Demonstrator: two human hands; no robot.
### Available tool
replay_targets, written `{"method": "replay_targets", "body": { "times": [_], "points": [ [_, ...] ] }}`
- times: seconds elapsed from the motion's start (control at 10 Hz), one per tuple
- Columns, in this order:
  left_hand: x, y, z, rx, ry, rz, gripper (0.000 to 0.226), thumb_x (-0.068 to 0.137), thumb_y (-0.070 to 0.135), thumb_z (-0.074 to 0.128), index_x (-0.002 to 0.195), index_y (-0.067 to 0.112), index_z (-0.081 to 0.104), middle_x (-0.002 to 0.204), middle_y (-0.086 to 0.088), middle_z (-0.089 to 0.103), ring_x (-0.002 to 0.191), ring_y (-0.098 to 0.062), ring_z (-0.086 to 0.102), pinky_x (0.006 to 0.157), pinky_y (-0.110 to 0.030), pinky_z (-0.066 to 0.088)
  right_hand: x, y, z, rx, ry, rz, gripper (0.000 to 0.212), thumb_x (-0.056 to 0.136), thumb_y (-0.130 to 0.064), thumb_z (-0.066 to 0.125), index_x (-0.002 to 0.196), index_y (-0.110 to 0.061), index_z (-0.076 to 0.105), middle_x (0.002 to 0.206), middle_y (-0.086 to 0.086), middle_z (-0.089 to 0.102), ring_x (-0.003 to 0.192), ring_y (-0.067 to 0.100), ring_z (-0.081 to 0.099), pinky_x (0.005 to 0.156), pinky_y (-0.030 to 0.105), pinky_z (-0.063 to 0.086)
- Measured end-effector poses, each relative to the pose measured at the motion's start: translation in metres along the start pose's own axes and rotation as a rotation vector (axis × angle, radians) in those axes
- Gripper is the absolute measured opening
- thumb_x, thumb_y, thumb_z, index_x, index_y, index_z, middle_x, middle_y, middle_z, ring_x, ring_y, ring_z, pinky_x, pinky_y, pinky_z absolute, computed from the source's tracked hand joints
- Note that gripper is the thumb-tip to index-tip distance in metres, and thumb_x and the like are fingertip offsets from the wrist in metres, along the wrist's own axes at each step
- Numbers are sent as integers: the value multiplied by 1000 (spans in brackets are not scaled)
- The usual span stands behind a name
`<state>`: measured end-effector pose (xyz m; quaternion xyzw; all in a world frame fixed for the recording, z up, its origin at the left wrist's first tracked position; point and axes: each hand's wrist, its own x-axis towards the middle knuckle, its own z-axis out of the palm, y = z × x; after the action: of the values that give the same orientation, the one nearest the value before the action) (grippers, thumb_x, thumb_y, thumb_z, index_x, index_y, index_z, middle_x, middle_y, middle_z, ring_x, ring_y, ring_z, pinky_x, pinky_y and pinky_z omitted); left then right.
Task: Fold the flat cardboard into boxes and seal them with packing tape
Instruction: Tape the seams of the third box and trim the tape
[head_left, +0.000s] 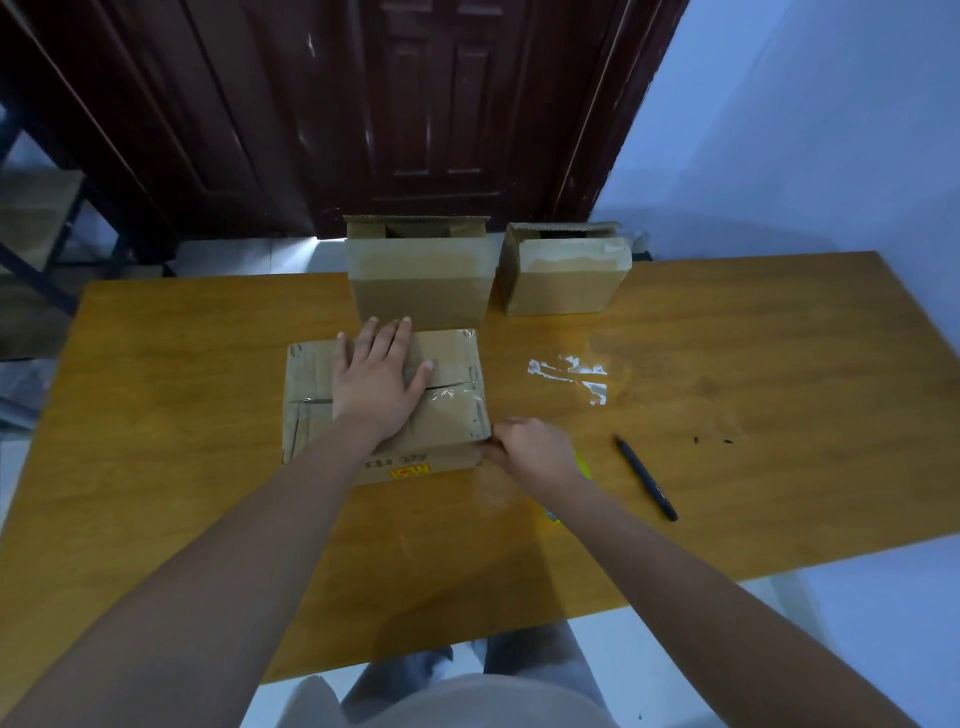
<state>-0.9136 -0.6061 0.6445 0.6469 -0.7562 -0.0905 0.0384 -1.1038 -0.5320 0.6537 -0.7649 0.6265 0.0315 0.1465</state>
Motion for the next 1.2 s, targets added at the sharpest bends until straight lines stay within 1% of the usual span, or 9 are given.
{"method": "replay_targets", "body": {
  "times": [0.1, 0.3, 0.5, 0.7, 0.8, 0.9, 1.0, 1.1, 1.2],
  "points": [
    [0, 0, -1, 3, -2, -3, 66, 96, 56, 19, 152, 23, 8, 156, 4, 19, 146, -17, 2, 116, -46, -5, 2, -2, -3, -18, -15, 4, 37, 93, -45, 48, 96, -10, 62, 102, 5, 64, 98, 25, 60, 62, 30, 35],
    [0, 1, -1, -3, -8, -3, 66, 96, 56, 20, 152, 23, 8, 156, 4, 19, 146, -18, 2, 117, -46, -4, 0, 1, 0, 20, -34, 12, 31, 91, -41, 54, 97, -11, 60, 103, 5, 62, 97, 27, 60, 68, 35, 45],
    [-1, 2, -2, -3, -11, -4, 66, 96, 56, 19, 152, 22, 7, 156, 4, 19, 146, -18, 2, 117, -46, -3, 1, -5, 8, 81, 12, 77, 29, 91, -34, 55, 104, -9, 53, 107, 7, 58, 99, 28, 57, 70, 34, 41],
    [-1, 2, -4, -2, -12, -8, 66, 96, 56, 19, 152, 22, 7, 157, 4, 19, 146, -17, 2, 117, -46, -4, 1, -1, 10, 103, -44, 52, 26, 89, -24, 55, 107, -7, 48, 111, 8, 53, 100, 31, 56, 66, 35, 39],
    [-2, 2, -4, -1, -15, -8, 66, 96, 56, 19, 152, 22, 7, 157, 4, 19, 146, -17, 2, 117, -46, -3, 3, 4, 7, 155, -53, 28, 37, 86, -40, 61, 107, -11, 52, 109, 5, 56, 100, 25, 55, 73, 36, 45],
    [-1, 1, -3, -4, -17, -5, 66, 96, 56, 19, 152, 22, 7, 157, 4, 18, 146, -18, 2, 117, -47, -4, 7, 6, 6, 116, -41, 3, 35, 88, -42, 58, 103, -10, 53, 106, 6, 58, 98, 27, 58, 69, 36, 44],
    [0, 1, -1, -1, -19, -6, 67, 95, 57, 18, 152, 23, 6, 157, 4, 18, 146, -17, 2, 117, -46, -4, 11, 4, 3, -11, -42, -19, 38, 90, -45, 54, 109, -12, 54, 108, 4, 60, 98, 25, 60, 68, 36, 45],
    [0, 1, -1, -1, -19, -5, 67, 95, 56, 18, 152, 22, 6, 157, 4, 18, 146, -18, 1, 116, -46, -5, 11, 2, 6, -81, -41, -20, 40, 92, -45, 51, 115, -12, 51, 113, 5, 59, 100, 26, 60, 71, 37, 47],
    [0, 0, -1, -14, -16, -1, 66, 96, 56, 18, 152, 23, 6, 157, 5, 17, 146, -17, 1, 116, -46, -6, 8, 0, 7, -118, -32, -15, 41, 94, -43, 48, 116, -8, 50, 114, 8, 58, 100, 31, 60, 73, 38, 47]
  ]
}}
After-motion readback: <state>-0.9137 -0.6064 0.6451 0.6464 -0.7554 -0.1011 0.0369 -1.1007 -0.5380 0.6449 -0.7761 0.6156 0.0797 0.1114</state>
